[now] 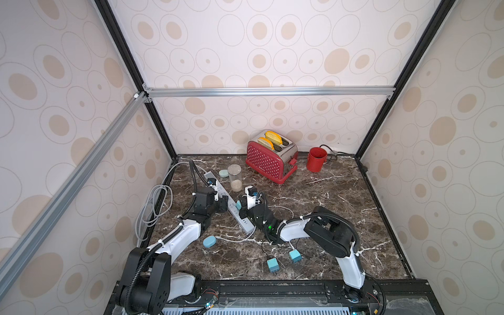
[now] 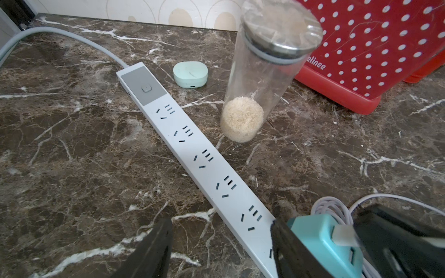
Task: Charge the bluetooth headset
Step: Insert the plug into the socket.
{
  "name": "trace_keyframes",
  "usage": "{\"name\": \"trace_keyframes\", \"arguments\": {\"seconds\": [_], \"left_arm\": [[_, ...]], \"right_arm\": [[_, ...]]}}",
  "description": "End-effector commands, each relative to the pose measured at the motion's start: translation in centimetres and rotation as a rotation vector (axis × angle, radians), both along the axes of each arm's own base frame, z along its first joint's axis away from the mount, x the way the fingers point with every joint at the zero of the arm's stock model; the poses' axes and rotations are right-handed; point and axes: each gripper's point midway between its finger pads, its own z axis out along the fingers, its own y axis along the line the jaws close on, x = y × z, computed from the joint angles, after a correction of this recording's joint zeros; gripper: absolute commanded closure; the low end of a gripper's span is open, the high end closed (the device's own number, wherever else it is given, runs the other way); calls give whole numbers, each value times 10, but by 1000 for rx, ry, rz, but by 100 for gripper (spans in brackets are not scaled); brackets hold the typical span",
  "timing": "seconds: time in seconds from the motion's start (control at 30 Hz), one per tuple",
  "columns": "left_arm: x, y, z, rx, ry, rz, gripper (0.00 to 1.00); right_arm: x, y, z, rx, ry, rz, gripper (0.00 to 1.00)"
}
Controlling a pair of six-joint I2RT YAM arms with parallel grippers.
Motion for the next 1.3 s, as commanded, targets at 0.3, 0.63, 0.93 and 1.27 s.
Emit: {"name": "trace_keyframes", "arguments": {"seconds": [0.3, 0.63, 0.93, 1.27], "left_arm": [[8, -2, 19, -28, -40, 3, 34], [8, -2, 19, -26, -42, 5, 34], [7, -1, 19, -23, -39, 10, 34], [4, -1, 19, -27, -42, 11, 34]], "right_arm": [[-10, 3, -16, -30, 25, -17, 100], [-15, 17, -28, -134, 30, 14, 100], [-33, 16, -59, -158, 90, 21, 100], [-20, 6, -85, -200, 166, -5, 100]]}}
